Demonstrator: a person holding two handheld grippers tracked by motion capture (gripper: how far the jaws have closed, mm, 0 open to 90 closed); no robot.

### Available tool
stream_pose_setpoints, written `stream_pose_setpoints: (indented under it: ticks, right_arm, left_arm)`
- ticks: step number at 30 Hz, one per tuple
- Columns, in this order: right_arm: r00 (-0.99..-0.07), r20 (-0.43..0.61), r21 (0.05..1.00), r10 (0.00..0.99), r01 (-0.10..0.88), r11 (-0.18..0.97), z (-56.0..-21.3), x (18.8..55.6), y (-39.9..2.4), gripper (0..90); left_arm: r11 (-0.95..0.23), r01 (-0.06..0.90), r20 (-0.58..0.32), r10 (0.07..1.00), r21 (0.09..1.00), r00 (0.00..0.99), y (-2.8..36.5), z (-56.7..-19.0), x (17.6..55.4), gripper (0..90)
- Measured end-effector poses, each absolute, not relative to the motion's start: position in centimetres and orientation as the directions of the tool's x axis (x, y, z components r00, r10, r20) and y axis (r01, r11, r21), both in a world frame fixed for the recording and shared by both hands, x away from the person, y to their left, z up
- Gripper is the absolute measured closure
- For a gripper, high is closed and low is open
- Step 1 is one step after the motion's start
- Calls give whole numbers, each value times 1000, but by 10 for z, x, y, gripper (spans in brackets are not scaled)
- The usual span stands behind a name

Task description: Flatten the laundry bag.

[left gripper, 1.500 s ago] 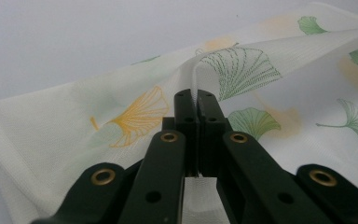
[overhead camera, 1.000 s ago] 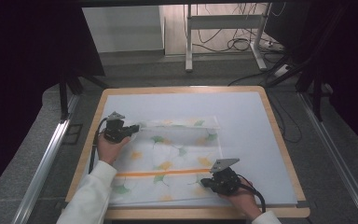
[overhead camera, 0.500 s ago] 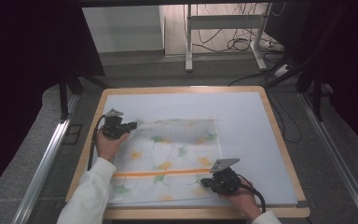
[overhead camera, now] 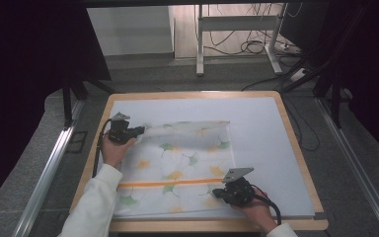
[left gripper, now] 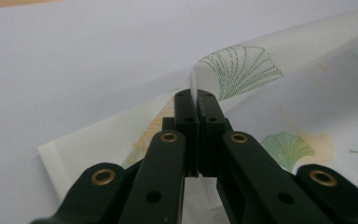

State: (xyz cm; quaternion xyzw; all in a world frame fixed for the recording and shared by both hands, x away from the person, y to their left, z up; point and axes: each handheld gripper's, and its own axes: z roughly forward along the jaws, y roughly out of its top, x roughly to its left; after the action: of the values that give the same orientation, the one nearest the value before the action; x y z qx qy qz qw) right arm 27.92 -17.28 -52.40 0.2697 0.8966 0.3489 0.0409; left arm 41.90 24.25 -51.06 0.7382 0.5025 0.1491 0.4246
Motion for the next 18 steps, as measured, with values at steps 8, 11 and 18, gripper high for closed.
stream_pose_setpoints:
  ticks: [8,11,18]
  right_arm:
    - [-849,124,648,513,461,607,-524,280,-173,892]
    - [-847,131,647,515,467,603,-524,280,-174,892]
    - [-847,140,649,513,470,598,-525,281,-175,892]
  left_arm:
    - [-126,620,-213,871,774,442,243,-511,433,894]
    - [-125,625,-213,873,771,438,242,-512,439,894]
    - [-125,629,-206,881,768,426,244,-510,453,894]
